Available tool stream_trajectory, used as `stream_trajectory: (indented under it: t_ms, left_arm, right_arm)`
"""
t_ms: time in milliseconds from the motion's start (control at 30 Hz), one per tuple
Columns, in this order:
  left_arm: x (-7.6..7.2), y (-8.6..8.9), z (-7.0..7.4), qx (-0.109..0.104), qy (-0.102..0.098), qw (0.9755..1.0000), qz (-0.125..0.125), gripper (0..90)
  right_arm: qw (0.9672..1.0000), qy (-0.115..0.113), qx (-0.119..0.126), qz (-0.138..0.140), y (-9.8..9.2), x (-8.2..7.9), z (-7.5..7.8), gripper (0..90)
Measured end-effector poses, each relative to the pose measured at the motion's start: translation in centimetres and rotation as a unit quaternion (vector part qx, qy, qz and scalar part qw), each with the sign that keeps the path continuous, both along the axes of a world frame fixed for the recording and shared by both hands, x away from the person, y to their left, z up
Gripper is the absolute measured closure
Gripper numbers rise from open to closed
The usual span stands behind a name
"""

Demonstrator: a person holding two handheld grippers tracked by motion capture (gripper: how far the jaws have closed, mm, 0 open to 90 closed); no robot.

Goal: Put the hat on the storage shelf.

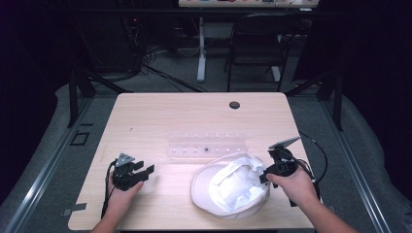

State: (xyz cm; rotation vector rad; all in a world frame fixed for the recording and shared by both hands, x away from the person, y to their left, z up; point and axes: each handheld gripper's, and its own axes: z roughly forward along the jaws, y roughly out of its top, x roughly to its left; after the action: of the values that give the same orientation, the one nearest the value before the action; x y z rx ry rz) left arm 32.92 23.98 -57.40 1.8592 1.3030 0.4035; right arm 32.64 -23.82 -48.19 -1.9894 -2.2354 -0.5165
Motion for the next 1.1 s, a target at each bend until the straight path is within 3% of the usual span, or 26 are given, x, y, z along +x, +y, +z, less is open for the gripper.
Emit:
stream_trajectory:
  t_ms: [267, 433, 567, 633, 733, 900, 933, 1100]
  left_arm:
    - [0.0, 0.0, 0.0, -0.004, -0.001, 1.0000, -0.001, 47.4]
    - [0.0, 0.0, 0.0, -0.002, 0.000, 1.0000, -0.001, 47.4]
    - [0.0, 0.0, 0.0, 0.000, 0.004, 1.0000, -0.004, 47.4]
    - [0.0, 0.0, 0.0, 0.000, 0.005, 1.0000, -0.004, 47.4]
    - [0.0, 0.0, 0.0, 0.000, 0.005, 1.0000, -0.005, 47.4]
    - [0.0, -0.1, 0.0, -0.001, 0.002, 1.0000, -0.003, 47.4]
    - [0.0, -0.1, 0.0, -0.002, 0.002, 1.0000, -0.004, 47.4]
    - [0.0, -0.1, -0.1, -0.001, 0.002, 1.0000, -0.004, 47.4]
  right_arm:
    - [0.9991, -0.005, -0.040, 0.007, 0.4, 0.6, 0.7, 78.4]
    - [0.9992, 0.014, -0.036, 0.007, 0.4, 0.9, 0.7, 79.4]
    - [0.9994, 0.029, -0.018, 0.003, 0.1, 1.3, 0.7, 79.9]
    - [0.9996, 0.023, -0.013, 0.000, 0.1, 1.3, 0.7, 79.9]
    - [0.9992, 0.035, -0.022, 0.002, -0.1, 1.6, 1.1, 80.1]
    - [0.9989, 0.031, -0.035, -0.003, 0.3, 1.8, 1.6, 80.2]
    - [0.9981, 0.039, -0.047, 0.012, 0.3, 2.0, 2.1, 80.1]
    - [0.9980, 0.030, -0.054, 0.011, 0.7, 2.3, 3.1, 80.2]
